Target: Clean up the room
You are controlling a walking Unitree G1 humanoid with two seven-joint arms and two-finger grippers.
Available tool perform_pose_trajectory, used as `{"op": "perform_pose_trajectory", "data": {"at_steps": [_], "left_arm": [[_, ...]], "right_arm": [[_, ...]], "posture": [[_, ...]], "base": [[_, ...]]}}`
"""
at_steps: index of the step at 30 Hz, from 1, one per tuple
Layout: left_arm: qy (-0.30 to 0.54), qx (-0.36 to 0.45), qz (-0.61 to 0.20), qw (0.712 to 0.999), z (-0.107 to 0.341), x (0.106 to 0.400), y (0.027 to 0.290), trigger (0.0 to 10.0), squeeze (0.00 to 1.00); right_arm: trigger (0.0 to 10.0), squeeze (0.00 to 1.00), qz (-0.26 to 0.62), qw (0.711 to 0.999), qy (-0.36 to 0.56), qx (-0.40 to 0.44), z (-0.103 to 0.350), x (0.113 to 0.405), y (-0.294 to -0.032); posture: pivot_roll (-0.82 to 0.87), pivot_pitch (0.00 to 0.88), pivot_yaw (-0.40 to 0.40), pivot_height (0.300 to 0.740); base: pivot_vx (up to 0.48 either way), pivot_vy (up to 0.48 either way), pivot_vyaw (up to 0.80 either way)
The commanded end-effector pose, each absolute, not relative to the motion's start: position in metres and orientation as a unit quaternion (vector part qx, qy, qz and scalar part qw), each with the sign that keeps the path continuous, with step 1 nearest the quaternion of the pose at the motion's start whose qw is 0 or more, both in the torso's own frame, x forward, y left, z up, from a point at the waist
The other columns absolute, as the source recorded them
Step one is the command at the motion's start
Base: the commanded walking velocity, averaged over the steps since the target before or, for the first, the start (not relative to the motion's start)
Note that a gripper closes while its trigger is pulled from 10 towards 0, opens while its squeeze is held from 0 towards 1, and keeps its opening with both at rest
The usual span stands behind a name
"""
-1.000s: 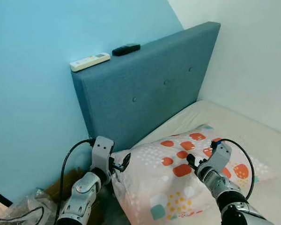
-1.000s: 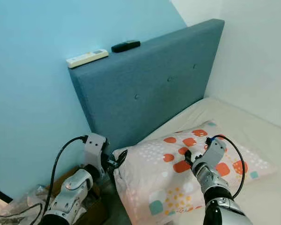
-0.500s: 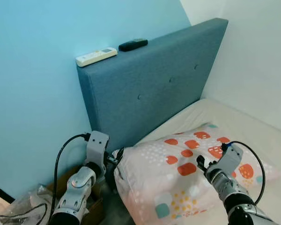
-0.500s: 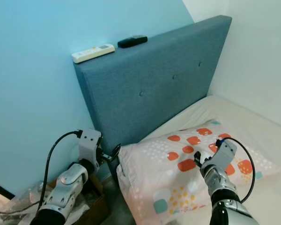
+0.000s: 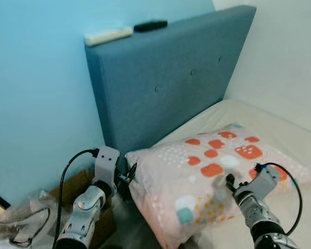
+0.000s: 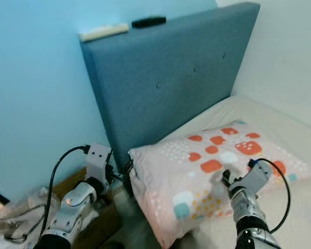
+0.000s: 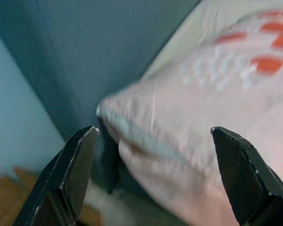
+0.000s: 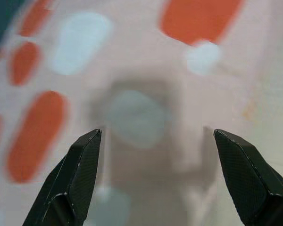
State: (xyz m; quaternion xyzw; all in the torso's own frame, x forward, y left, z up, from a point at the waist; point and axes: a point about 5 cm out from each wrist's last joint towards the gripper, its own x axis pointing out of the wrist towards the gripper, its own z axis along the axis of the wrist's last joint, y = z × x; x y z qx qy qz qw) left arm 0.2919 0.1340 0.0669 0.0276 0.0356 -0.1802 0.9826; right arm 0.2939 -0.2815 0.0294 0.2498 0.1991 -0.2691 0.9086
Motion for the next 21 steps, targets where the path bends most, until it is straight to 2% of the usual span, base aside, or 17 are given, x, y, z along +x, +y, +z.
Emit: {"op": "perform_pose_trajectory", "data": {"at_steps": [1, 8, 12, 18, 21], "left_arm": [[0.039, 0.033, -0.184, 0.982, 0.066, 0.289, 0.136, 10.0, 0.00], [0.037, 0.040, -0.193, 0.980, 0.067, 0.283, 0.137, 10.0, 0.00], [0.038, 0.045, -0.191, 0.980, 0.067, 0.277, 0.143, 10.0, 0.00], [0.040, 0.055, -0.198, 0.978, 0.068, 0.269, 0.146, 10.0, 0.00], [0.043, 0.066, -0.201, 0.976, 0.071, 0.257, 0.151, 10.0, 0.00]], "right_arm": [[10.0, 0.00, -0.275, 0.902, 0.184, 0.276, 0.026, 0.288, -0.283], [10.0, 0.00, -0.264, 0.884, 0.205, 0.328, 0.008, 0.282, -0.267], [10.0, 0.00, -0.233, 0.888, 0.165, 0.361, 0.013, 0.289, -0.259], [10.0, 0.00, -0.226, 0.884, 0.137, 0.387, 0.018, 0.292, -0.261], [10.0, 0.00, -0.238, 0.874, 0.102, 0.412, 0.018, 0.286, -0.272]], "posture": [[-0.03, 0.147, -0.018, 0.605], [-0.01, 0.168, -0.012, 0.605], [0.01, 0.190, -0.004, 0.605], [0.04, 0.222, 0.002, 0.605], [0.08, 0.266, 0.014, 0.605]], "base": [[0.000, 0.000, 0.00], [0.000, 0.000, 0.00], [0.000, 0.000, 0.00], [0.000, 0.000, 0.00], [0.000, 0.000, 0.00]]}}
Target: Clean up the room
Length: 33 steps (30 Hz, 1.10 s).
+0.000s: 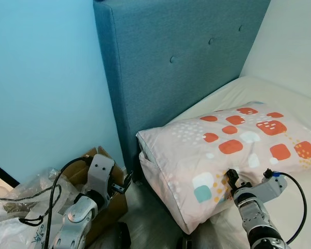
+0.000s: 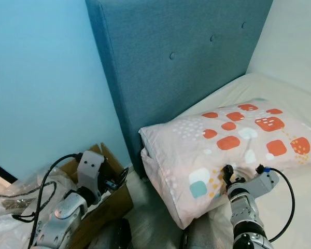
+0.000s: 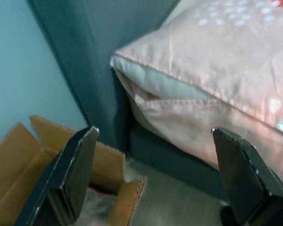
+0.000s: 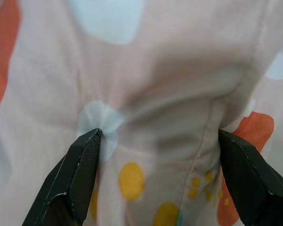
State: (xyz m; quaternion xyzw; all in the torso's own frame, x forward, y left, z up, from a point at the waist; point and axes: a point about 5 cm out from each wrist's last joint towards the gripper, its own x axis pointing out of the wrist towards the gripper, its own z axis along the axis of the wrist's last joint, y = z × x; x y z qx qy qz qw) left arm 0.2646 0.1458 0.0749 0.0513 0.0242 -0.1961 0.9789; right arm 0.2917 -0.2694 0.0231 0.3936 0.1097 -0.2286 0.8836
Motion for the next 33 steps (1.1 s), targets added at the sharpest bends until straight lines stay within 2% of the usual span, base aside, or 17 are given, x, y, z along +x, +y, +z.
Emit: {"op": "perform_pose_trajectory", "data": {"at_steps": [1, 11, 14, 22, 23, 33], "left_arm": [[0.043, 0.066, -0.201, 0.976, 0.071, 0.257, 0.151, 10.0, 0.00], [0.045, 0.079, -0.209, 0.974, 0.075, 0.246, 0.155, 10.0, 0.00], [0.051, 0.102, -0.216, 0.970, 0.080, 0.234, 0.160, 10.0, 0.00], [0.054, 0.106, -0.218, 0.969, 0.083, 0.227, 0.160, 10.0, 0.00], [0.055, 0.107, -0.218, 0.968, 0.084, 0.226, 0.160, 10.0, 0.00], [0.056, 0.116, -0.214, 0.968, 0.090, 0.223, 0.161, 10.0, 0.00]], "right_arm": [[10.0, 0.00, -0.238, 0.874, 0.102, 0.412, 0.018, 0.286, -0.272], [10.0, 0.00, -0.246, 0.861, 0.077, 0.438, 0.016, 0.280, -0.280], [10.0, 0.00, -0.258, 0.851, 0.036, 0.455, 0.026, 0.280, -0.298], [10.0, 0.00, -0.229, 0.851, -0.009, 0.472, 0.042, 0.290, -0.304], [0.0, 0.00, -0.225, 0.855, -0.015, 0.468, 0.047, 0.293, -0.306], [0.0, 0.00, -0.204, 0.853, -0.048, 0.478, 0.069, 0.309, -0.311]], "posture": [[0.08, 0.266, 0.014, 0.605], [0.12, 0.300, 0.025, 0.605], [0.14, 0.322, 0.033, 0.605], [0.15, 0.345, 0.039, 0.605], [0.15, 0.347, 0.039, 0.605], [0.16, 0.358, 0.025, 0.605]], "base": [[0.000, 0.000, 0.00], [0.000, 0.000, 0.00], [0.000, 0.000, 0.00], [0.000, 0.000, 0.00], [0.000, 0.000, 0.00], [0.000, 0.000, 0.00]]}}
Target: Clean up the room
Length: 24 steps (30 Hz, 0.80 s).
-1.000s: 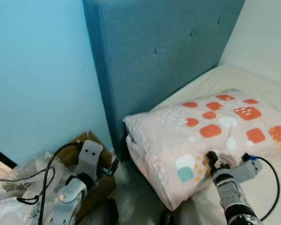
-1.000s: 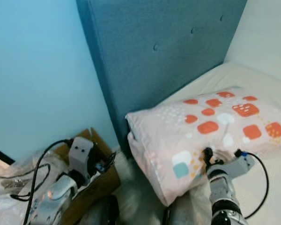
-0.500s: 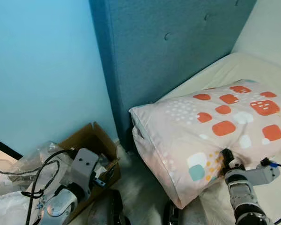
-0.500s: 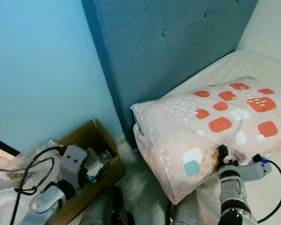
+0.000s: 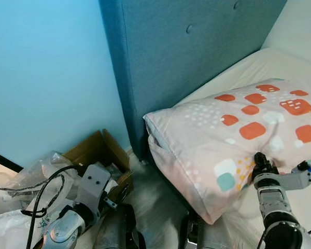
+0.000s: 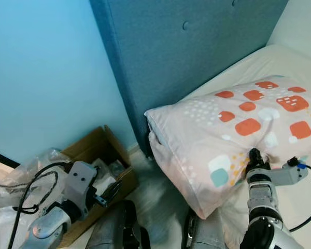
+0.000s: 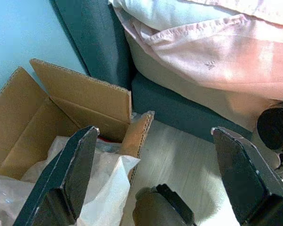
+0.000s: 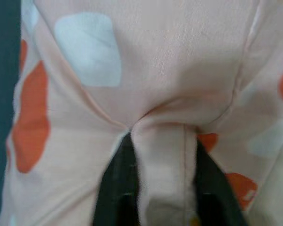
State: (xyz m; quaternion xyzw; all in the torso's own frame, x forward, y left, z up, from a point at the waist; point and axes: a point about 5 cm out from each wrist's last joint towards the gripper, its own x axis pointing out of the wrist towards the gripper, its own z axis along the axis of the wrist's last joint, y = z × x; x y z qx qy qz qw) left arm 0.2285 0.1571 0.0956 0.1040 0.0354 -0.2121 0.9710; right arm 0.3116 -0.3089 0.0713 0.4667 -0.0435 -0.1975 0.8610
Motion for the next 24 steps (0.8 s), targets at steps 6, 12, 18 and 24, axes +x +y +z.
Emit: {"op": "perform_pose_trajectory", "data": {"at_steps": [6, 12, 18, 24], "left_arm": [[0.053, 0.124, -0.208, 0.969, 0.095, 0.224, 0.165, 10.0, 0.00], [0.053, 0.128, -0.200, 0.970, 0.098, 0.224, 0.168, 10.0, 0.00], [0.055, 0.128, -0.197, 0.970, 0.099, 0.221, 0.168, 10.0, 0.00], [0.059, 0.128, -0.193, 0.971, 0.101, 0.217, 0.167, 10.0, 0.00]], "right_arm": [[0.0, 0.00, -0.191, 0.853, -0.073, 0.480, 0.089, 0.321, -0.315], [0.0, 0.00, -0.200, 0.862, -0.091, 0.456, 0.110, 0.328, -0.327], [0.0, 0.00, -0.216, 0.886, -0.115, 0.395, 0.143, 0.333, -0.348], [0.0, 0.00, -0.221, 0.887, -0.181, 0.362, 0.192, 0.333, -0.375]], "posture": [[0.18, 0.357, 0.023, 0.605], [0.20, 0.358, 0.020, 0.605], [0.21, 0.363, 0.020, 0.605], [0.22, 0.370, 0.020, 0.605]], "base": [[0.000, 0.000, 0.00], [0.000, 0.000, 0.00], [0.000, 0.000, 0.00], [0.000, 0.000, 0.00]]}}
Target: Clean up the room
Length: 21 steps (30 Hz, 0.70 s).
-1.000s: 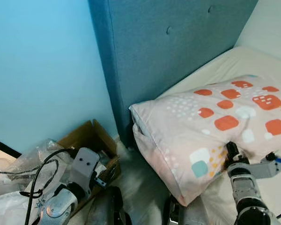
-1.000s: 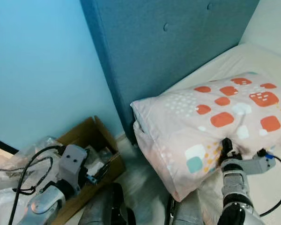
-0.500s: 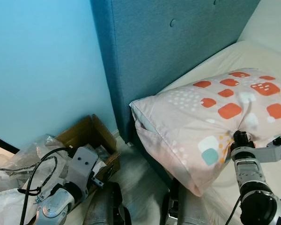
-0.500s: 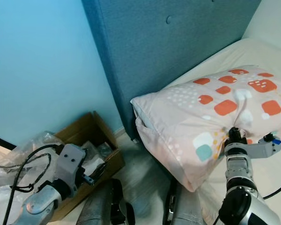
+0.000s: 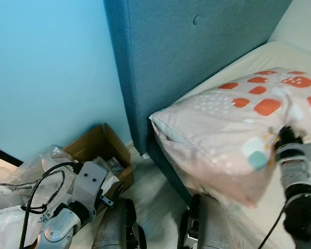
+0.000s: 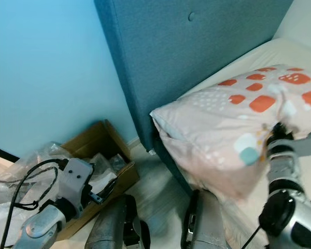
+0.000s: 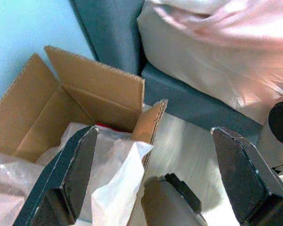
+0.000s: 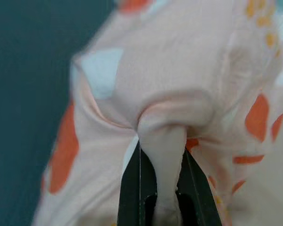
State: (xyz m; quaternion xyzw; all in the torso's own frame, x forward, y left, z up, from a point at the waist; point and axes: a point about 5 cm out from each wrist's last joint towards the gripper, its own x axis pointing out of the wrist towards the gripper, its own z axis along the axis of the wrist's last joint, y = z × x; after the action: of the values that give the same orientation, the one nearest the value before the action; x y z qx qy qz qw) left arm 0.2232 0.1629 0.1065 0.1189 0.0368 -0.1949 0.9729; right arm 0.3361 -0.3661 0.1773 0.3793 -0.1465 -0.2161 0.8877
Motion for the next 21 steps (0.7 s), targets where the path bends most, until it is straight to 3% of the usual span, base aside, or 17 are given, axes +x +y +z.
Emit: {"op": "perform_pose_trajectory", "data": {"at_steps": [1, 11, 12, 13, 16, 17, 18, 19, 21], "left_arm": [[0.059, 0.128, -0.193, 0.971, 0.101, 0.217, 0.167, 10.0, 0.00], [0.064, 0.127, -0.193, 0.971, 0.099, 0.216, 0.166, 10.0, 0.00], [0.065, 0.126, -0.193, 0.971, 0.098, 0.216, 0.165, 10.0, 0.00], [0.065, 0.125, -0.194, 0.971, 0.098, 0.216, 0.164, 10.0, 0.00], [0.066, 0.124, -0.196, 0.971, 0.097, 0.216, 0.162, 10.0, 0.00], [0.067, 0.123, -0.197, 0.970, 0.096, 0.217, 0.161, 10.0, 0.00], [0.067, 0.123, -0.197, 0.970, 0.096, 0.218, 0.160, 10.0, 0.00], [0.066, 0.122, -0.197, 0.970, 0.096, 0.219, 0.160, 10.0, 0.00], [0.063, 0.122, -0.196, 0.971, 0.098, 0.221, 0.161, 10.0, 0.00]], "right_arm": [[0.0, 0.00, -0.221, 0.887, -0.181, 0.362, 0.192, 0.333, -0.375], [0.0, 0.00, -0.192, 0.917, -0.127, 0.325, 0.176, 0.342, -0.356], [0.9, 0.00, -0.190, 0.923, -0.100, 0.321, 0.163, 0.342, -0.348], [10.0, 0.00, -0.196, 0.926, -0.059, 0.316, 0.141, 0.339, -0.339], [10.0, 0.00, -0.207, 0.928, -0.027, 0.309, 0.123, 0.334, -0.332], [10.0, 0.82, -0.227, 0.929, 0.004, 0.292, 0.106, 0.327, -0.329], [10.0, 0.82, -0.234, 0.930, 0.009, 0.282, 0.104, 0.326, -0.329], [10.0, 1.00, -0.241, 0.931, 0.004, 0.273, 0.106, 0.324, -0.332], [10.0, 1.00, -0.251, 0.933, -0.013, 0.256, 0.112, 0.324, -0.338]], "posture": [[0.22, 0.370, 0.020, 0.605], [0.21, 0.370, 0.015, 0.605], [0.21, 0.370, 0.014, 0.605], [0.21, 0.369, 0.014, 0.605], [0.21, 0.365, 0.017, 0.605], [0.21, 0.356, 0.018, 0.605], [0.21, 0.356, 0.018, 0.605], [0.21, 0.352, 0.018, 0.605], [0.21, 0.346, 0.019, 0.605]], "base": [[0.000, 0.000, 0.00], [0.000, 0.000, 0.00], [0.000, 0.000, 0.00], [0.000, 0.000, 0.00], [0.000, 0.000, 0.00], [0.000, 0.000, 0.00], [0.000, 0.000, 0.00], [0.000, 0.000, 0.00], [0.000, 0.000, 0.00]]}}
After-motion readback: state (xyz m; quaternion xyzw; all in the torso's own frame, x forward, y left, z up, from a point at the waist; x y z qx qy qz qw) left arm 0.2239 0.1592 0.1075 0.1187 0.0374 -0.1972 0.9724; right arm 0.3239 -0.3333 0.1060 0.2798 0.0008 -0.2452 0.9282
